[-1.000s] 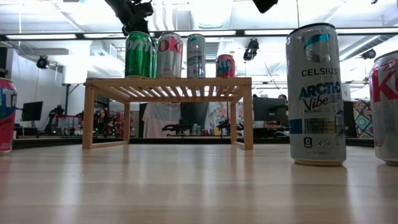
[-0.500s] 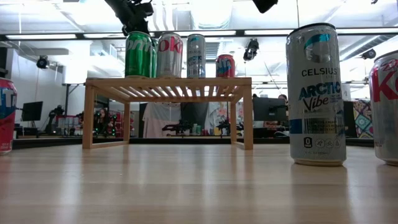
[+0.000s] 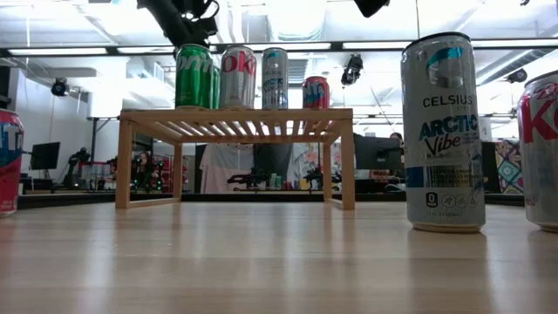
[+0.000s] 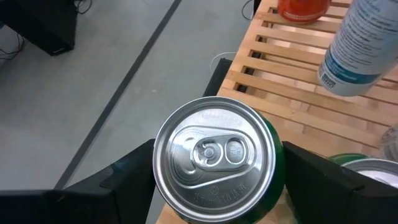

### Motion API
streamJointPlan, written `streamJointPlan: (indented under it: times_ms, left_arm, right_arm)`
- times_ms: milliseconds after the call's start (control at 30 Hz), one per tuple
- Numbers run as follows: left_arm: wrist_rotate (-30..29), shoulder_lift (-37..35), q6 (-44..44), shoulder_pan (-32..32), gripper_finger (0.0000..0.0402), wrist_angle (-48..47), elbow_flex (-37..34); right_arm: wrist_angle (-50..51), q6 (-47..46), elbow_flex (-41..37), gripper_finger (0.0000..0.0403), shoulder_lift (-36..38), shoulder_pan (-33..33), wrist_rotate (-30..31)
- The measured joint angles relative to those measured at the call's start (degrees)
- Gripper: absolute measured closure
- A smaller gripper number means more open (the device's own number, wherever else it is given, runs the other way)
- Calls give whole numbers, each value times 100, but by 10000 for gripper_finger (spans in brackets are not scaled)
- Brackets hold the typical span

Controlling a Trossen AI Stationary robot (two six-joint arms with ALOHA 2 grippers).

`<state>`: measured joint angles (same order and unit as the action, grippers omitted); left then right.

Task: Place canned beverage on shelf
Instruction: Put the green soda can on the shelf

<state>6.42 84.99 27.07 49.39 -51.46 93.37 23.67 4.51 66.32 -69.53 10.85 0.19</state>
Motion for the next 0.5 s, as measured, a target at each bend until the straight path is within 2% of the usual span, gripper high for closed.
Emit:
streamJointPlan:
  times_ms: [500]
  left_arm:
    - [-197, -8, -40, 0, 120, 229, -139]
  right_arm:
    - [-18, 2, 0, 394, 1, 0, 0]
